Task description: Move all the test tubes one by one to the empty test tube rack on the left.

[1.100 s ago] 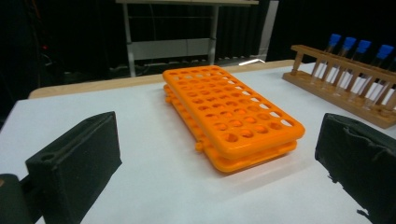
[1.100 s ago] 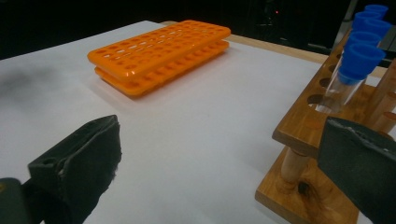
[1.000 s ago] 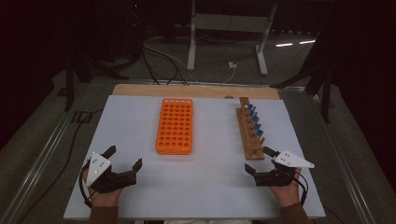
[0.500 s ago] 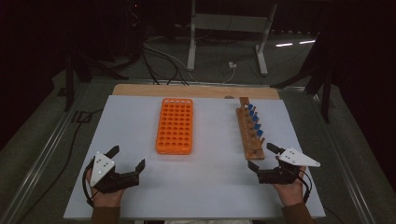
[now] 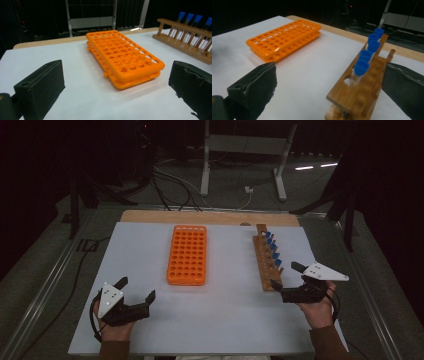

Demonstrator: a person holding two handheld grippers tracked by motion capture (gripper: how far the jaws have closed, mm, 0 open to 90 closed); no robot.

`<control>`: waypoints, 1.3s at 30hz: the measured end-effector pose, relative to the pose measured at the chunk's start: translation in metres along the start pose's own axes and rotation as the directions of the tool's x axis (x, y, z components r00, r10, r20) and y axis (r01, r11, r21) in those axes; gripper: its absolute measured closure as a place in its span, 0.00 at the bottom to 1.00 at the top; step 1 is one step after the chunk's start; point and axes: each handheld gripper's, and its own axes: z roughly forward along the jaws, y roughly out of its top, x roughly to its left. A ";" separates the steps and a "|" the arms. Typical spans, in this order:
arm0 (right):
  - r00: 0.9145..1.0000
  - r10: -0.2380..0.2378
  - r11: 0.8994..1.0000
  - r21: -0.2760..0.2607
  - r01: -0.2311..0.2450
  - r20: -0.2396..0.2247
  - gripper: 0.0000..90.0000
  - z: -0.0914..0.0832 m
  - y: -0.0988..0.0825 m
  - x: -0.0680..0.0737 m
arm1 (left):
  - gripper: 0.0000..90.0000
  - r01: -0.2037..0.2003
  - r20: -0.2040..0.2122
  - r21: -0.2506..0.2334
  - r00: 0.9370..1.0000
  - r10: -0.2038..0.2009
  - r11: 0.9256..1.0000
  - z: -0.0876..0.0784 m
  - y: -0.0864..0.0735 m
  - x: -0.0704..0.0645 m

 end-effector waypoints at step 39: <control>0.998 -0.026 0.959 0.284 0.007 0.063 0.83 0.059 0.008 -0.029 | 0.01 -0.043 0.018 0.035 0.999 0.042 0.998 0.009 -0.002 -0.008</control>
